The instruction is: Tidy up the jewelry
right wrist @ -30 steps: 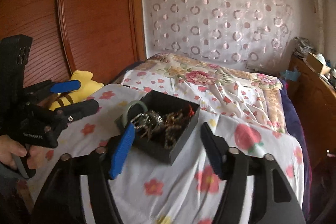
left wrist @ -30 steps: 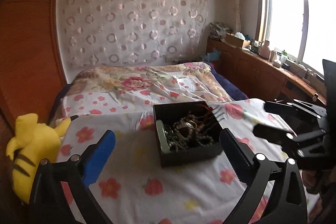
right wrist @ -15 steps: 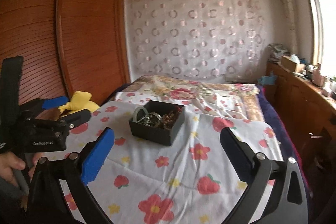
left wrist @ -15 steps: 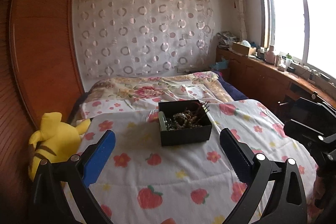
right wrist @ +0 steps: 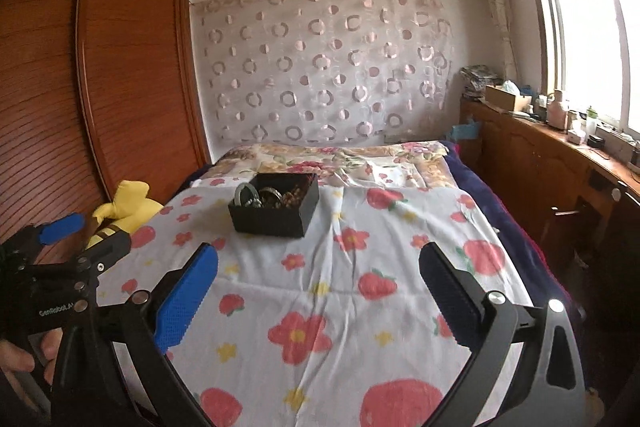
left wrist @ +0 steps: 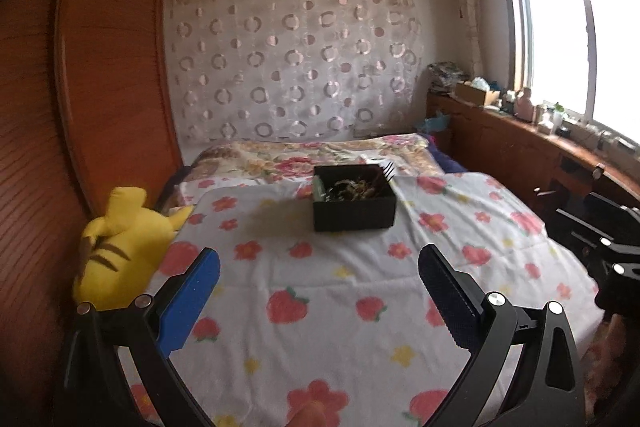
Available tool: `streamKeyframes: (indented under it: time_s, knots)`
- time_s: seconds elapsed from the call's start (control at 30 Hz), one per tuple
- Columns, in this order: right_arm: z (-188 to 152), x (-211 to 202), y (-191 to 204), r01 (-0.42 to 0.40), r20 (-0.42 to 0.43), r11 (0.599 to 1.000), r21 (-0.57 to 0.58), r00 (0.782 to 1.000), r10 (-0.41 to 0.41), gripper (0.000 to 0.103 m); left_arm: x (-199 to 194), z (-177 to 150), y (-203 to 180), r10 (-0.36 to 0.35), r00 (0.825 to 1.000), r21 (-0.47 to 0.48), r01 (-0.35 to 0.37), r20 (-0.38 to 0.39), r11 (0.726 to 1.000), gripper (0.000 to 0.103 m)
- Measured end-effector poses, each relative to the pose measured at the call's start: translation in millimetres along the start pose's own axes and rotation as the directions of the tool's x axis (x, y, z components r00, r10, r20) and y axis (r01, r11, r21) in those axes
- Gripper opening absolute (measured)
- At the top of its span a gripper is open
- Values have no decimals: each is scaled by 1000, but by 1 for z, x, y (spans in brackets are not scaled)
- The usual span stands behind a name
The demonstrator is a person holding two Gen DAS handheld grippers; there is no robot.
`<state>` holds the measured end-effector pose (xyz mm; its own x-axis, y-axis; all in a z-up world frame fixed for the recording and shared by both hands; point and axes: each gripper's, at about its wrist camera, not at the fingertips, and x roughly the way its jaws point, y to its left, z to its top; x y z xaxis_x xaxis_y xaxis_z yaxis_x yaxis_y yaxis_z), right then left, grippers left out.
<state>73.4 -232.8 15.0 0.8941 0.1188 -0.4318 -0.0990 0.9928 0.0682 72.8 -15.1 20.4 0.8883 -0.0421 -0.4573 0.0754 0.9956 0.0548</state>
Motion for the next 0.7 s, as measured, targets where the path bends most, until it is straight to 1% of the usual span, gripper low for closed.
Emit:
streamKeyframes:
  time_s: [0.17,0.47,0.7]
  knots:
    - [-13,-3,6,-1,-8,1000,-3,1000,1,101,-7,-13,4,8,1000,-26,-8,-13,1000,96]
    - [-19,-1,6,8,-7,1000,1,1000,-8,101,-3,-16,4,-1,1000,-39,0,-26,999,96]
    - [-25,2,4,9,-23,1000,2,1000,-9,101,-2,-17,3,-6,1000,-39,5,-30,999,96]
